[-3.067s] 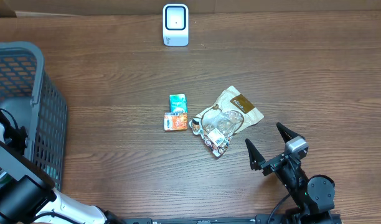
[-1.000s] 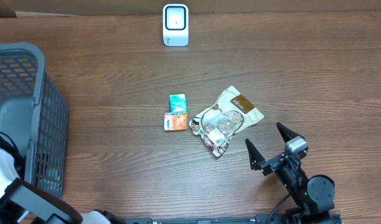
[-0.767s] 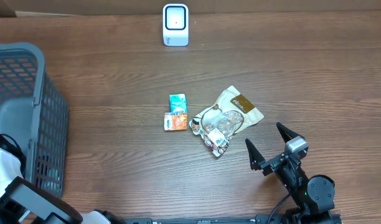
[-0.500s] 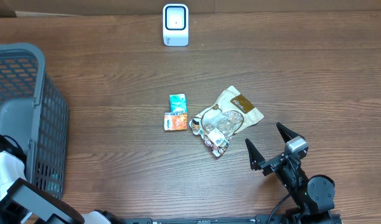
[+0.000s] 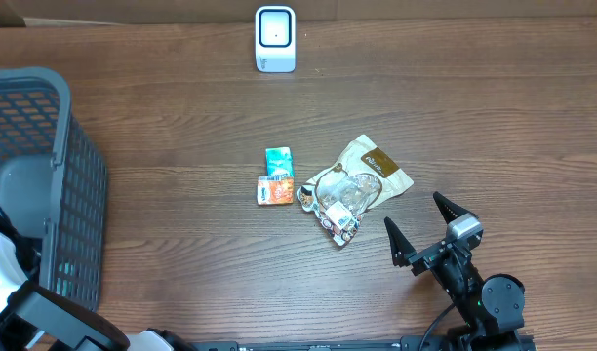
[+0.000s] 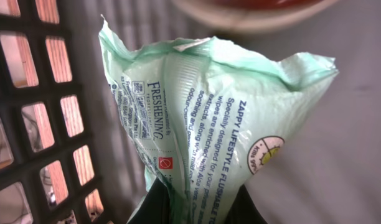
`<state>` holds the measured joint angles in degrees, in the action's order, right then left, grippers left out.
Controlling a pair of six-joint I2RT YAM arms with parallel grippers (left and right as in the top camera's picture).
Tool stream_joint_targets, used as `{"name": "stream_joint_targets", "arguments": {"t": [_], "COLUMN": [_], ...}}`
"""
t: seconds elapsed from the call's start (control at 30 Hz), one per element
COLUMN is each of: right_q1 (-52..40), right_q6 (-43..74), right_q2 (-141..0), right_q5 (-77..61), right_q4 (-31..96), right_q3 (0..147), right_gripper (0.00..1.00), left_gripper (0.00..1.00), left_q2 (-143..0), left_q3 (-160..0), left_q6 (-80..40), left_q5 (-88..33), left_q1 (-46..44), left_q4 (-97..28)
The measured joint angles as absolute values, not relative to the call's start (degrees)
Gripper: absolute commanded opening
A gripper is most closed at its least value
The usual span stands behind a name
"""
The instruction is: Scan the item barcode
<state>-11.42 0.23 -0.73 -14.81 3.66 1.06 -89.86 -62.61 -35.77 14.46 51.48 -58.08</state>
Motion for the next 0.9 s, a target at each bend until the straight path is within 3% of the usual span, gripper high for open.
{"name": "stream_joint_targets", "arguments": {"t": [0.27,0.57,0.73,0.9], "right_q1": [-11.40,-11.40,-11.40,-11.40], "right_q6": [0.23,0.23,0.25,0.23], "right_q2": [-0.73,-0.73,-0.73,-0.73], "right_q5": [-14.79,-14.81,-14.81,-14.81], "right_q4": [3.66,3.68,3.68,3.68], "right_q3": [1.06,1.06,1.06,1.06], "right_gripper": [1.00,1.00,1.00,1.00], "left_gripper": [0.04,0.04,0.04,0.04], "left_q2": [-90.08,-90.24,-90.19,-90.13], "left_q3": [-75.92,-105.58,-118.61,-122.30], "left_q6": [-32.53,-28.40,-24.77,-21.32], "left_q5": [4.95,-2.70,-6.33,-6.90], "left_q1": [51.48,50.09,41.41,26.41], "left_q4": [-64.64,-77.06,-85.93,-91.57]}}
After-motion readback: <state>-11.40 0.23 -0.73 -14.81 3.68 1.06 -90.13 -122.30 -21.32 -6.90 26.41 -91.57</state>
